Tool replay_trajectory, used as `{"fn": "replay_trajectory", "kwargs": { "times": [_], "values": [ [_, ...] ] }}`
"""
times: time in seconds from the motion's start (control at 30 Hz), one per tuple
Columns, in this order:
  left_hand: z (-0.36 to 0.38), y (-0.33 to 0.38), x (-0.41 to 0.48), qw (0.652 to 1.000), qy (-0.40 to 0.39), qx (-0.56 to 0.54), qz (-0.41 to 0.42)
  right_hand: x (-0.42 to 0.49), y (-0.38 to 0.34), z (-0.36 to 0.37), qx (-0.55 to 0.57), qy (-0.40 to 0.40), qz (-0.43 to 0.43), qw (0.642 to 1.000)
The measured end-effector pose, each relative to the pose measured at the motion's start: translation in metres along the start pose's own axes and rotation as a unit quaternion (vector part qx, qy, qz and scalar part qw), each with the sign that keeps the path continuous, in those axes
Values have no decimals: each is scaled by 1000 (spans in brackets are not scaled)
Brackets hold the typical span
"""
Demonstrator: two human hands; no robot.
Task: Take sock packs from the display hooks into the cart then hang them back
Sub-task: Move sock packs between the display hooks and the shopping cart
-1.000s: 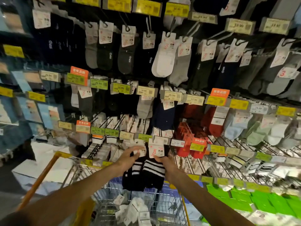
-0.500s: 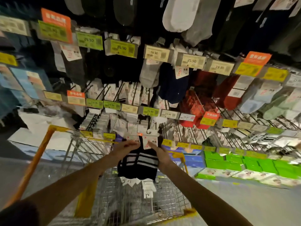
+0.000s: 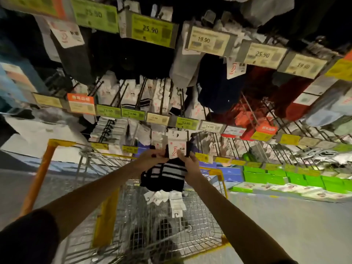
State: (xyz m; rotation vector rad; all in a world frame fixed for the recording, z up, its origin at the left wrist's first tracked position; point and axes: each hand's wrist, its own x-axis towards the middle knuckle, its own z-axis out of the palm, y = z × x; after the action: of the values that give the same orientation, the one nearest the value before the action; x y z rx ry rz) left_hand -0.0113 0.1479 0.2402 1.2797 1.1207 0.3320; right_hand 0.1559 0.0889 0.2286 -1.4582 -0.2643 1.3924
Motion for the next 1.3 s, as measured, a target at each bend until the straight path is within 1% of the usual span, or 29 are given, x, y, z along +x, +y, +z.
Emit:
{"fn": "replay_trajectory", "kwargs": {
  "times": [0.07, 0.17, 0.27, 0.33, 0.4, 0.47, 0.53, 0.63, 0.7, 0.9, 0.97, 1.07, 1.13, 1.17, 1.2, 1.27, 1.3],
  "values": [
    [-4, -5, 10, 1000, 2, 23, 3, 8, 0, -4, -6, -6, 12, 1000],
    [-7, -8, 19, 997, -10, 64, 30, 26, -11, -11, -24, -28, 28, 999],
    [-5, -5, 25, 993, -13, 117, 22, 42, -31, -16, -33, -55, 14, 998],
    [-4, -4, 31, 989, -2, 145, 20, 51, -41, -19, -32, -60, 5, 998],
    [1, -4, 36, 988, 22, 149, 22, 60, -47, -19, -38, -71, -17, 997],
    [5, -2, 41, 991, 50, 121, 15, 66, -51, -15, -44, -83, -47, 994],
    [5, -2, 51, 992, 67, 108, 22, 72, -54, -13, -66, -90, -54, 992],
    [1, 0, 66, 987, 56, 143, 40, 79, -57, -14, -58, -71, -62, 994],
    [0, 0, 74, 986, 67, 144, 39, 84, -60, -11, -47, -52, -58, 996],
    [-2, -3, 86, 990, 99, 99, 35, 93, -65, 5, -95, 41, -72, 992],
    [-2, -2, 90, 986, 115, 115, 42, 98, -61, 8, -118, 56, -100, 986],
    [-2, 5, 91, 982, 132, 117, 62, 104, -57, 11, -134, 67, -112, 982],
    [-3, 6, 94, 977, 158, 119, 73, 110, -59, 13, -144, 65, -102, 982],
    [-3, 6, 94, 972, 182, 124, 84, 115, -60, 15, -142, 64, -78, 985],
    [-5, 4, 94, 965, 210, 124, 91, 122, -59, 17, -171, 63, -66, 981],
    [-10, -3, 94, 954, 260, 118, 93, 127, -61, 22, -272, 110, -91, 952],
    [-13, -9, 95, 949, 277, 124, 88, 129, -61, 22, -282, 90, -84, 951]
  ]
}}
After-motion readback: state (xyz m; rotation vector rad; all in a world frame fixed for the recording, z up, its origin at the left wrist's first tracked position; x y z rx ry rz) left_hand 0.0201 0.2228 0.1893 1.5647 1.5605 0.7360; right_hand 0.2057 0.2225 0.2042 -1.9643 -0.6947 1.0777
